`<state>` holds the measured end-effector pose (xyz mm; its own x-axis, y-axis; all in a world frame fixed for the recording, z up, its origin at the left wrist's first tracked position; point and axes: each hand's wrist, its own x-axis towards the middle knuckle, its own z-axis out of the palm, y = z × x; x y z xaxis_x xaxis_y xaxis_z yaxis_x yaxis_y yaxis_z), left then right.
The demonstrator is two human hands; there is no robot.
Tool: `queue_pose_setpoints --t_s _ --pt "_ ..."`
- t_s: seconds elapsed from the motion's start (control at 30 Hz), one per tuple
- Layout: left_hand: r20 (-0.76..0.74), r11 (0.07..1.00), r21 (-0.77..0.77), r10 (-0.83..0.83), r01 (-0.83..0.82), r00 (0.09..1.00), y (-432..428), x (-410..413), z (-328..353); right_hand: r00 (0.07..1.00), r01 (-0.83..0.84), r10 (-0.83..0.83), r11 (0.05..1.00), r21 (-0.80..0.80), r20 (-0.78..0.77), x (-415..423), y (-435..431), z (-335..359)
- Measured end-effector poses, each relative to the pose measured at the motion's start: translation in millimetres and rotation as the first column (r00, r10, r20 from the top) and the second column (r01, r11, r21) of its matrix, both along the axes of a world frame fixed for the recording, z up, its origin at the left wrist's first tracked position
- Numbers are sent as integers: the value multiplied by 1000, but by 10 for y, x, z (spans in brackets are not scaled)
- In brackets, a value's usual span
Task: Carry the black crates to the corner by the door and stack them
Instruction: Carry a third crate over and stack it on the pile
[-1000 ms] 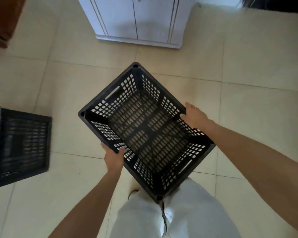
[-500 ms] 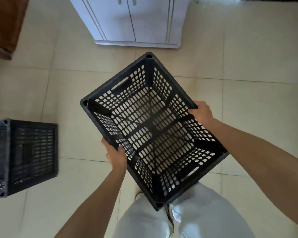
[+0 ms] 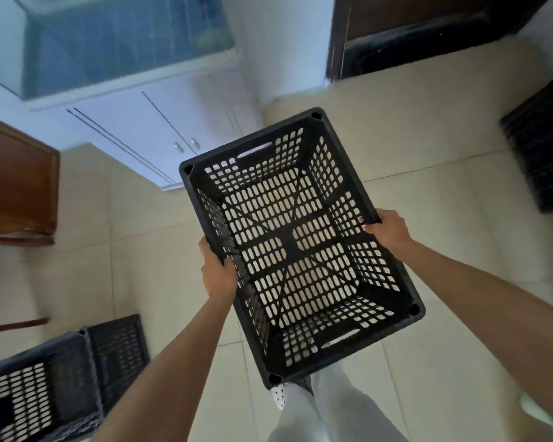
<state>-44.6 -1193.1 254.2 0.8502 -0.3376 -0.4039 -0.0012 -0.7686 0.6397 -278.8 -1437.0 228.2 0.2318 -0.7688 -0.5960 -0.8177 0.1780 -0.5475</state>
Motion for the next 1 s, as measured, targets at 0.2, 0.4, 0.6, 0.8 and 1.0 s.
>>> queue_pose_setpoints --t_s 0.2,0.4,0.6,0.8,1.0 --pt "27 976 -29 -217 217 976 -844 -107 730 972 236 -236 972 -15 -1 -495 -343 688" --pt "120 897 -9 -438 442 891 -1693 -48 1339 953 302 -301 953 -35 24 -854 -634 1245" --pt "232 749 28 -649 662 724 -2693 152 1811 854 512 -504 858 -35 130 -865 -1122 1631" --pt "261 579 -13 -785 815 562 -3847 212 2147 713 683 -671 731 19 201 -883 -1803 1944" --pt "332 469 27 -837 883 434 -5093 -208 2585 631 773 -751 629 -78 195 -1382 -2517 2527"
